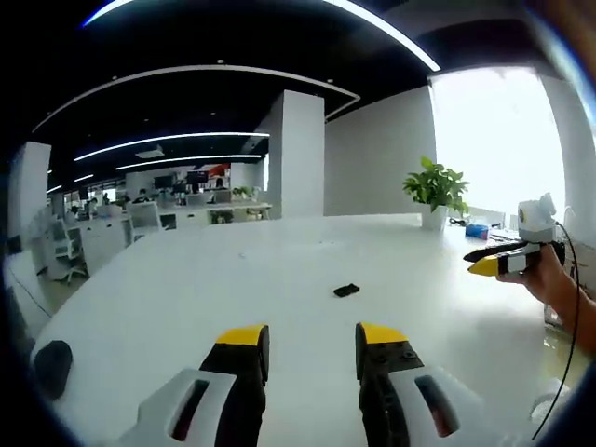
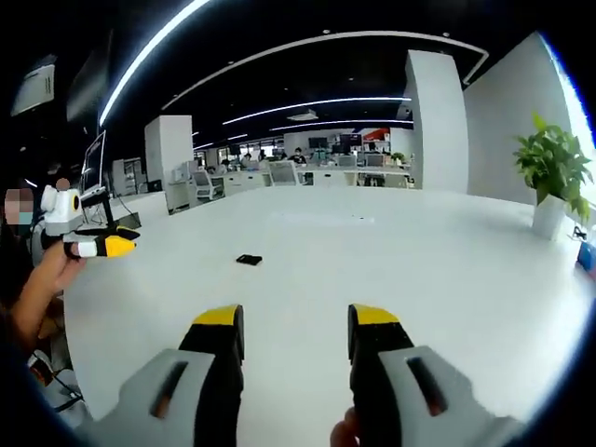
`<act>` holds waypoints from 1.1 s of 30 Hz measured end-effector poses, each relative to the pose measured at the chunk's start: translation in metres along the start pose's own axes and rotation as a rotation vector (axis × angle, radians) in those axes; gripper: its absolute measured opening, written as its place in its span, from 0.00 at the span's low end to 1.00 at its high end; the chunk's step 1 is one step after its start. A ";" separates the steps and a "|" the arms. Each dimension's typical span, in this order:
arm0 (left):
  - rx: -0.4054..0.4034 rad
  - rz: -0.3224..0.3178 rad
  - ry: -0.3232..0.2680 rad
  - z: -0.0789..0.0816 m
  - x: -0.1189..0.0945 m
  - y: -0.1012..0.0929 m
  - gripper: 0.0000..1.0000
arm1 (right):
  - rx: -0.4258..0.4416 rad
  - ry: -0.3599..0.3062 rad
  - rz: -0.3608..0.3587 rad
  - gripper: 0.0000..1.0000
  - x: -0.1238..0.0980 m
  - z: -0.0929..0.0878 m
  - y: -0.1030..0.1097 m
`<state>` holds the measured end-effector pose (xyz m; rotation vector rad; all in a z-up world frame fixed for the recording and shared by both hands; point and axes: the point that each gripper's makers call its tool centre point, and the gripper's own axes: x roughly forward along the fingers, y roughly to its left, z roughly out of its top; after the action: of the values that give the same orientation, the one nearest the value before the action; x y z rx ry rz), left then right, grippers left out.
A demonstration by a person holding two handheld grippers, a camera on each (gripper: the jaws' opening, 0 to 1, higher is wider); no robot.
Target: Snap the two parts of the plastic buckle together until the buckle closes and remains connected.
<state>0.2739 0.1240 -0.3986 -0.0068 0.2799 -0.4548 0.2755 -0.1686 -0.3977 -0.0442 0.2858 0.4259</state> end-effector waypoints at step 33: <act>-0.053 0.091 0.014 -0.020 -0.049 0.014 0.37 | 0.094 0.036 -0.071 0.46 -0.045 -0.029 -0.001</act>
<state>0.2323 0.1592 -0.4058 -0.0429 0.3045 -0.3574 0.2293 -0.1902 -0.4125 0.0300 0.3385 0.3408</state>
